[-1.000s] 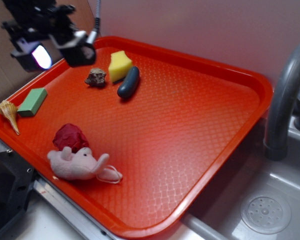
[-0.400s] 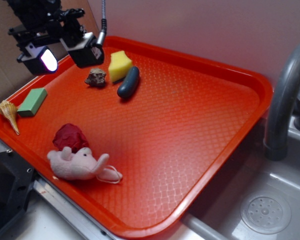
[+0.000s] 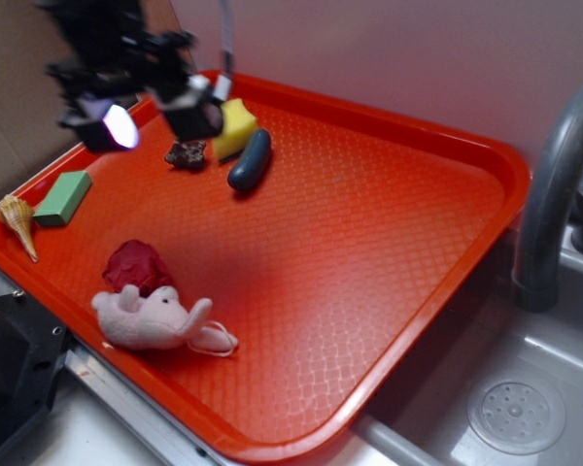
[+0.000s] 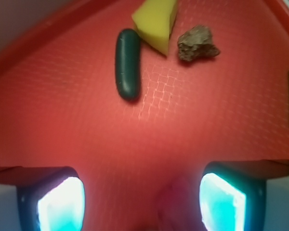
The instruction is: Grab the plastic pickle.
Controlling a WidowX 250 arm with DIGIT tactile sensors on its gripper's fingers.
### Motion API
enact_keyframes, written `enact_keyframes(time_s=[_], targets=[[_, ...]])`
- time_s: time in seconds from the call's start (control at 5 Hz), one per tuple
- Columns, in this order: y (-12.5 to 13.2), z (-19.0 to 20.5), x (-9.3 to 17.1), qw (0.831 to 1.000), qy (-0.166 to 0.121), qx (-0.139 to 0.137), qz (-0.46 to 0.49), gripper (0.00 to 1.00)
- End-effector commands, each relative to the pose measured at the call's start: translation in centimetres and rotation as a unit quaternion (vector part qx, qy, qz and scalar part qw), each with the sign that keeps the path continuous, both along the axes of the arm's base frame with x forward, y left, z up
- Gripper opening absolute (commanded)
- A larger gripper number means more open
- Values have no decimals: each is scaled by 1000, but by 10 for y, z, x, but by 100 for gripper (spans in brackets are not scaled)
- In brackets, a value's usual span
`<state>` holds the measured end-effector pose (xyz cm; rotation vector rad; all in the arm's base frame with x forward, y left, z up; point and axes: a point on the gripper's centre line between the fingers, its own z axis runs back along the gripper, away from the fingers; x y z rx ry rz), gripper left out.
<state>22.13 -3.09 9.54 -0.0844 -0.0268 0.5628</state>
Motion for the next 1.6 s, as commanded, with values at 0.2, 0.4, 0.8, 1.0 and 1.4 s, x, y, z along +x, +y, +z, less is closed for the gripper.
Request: enact_keyframes(time_s=[0.2, 0.4, 0.8, 1.0, 1.4], targets=[[1, -40, 61, 999, 14, 39, -32, 100], [17, -52, 87, 998, 35, 20, -43, 100], [36, -80, 107, 997, 69, 26, 3, 100], [36, -83, 102, 996, 81, 32, 15, 0], [22, -58, 74, 999, 45, 30, -4, 0]])
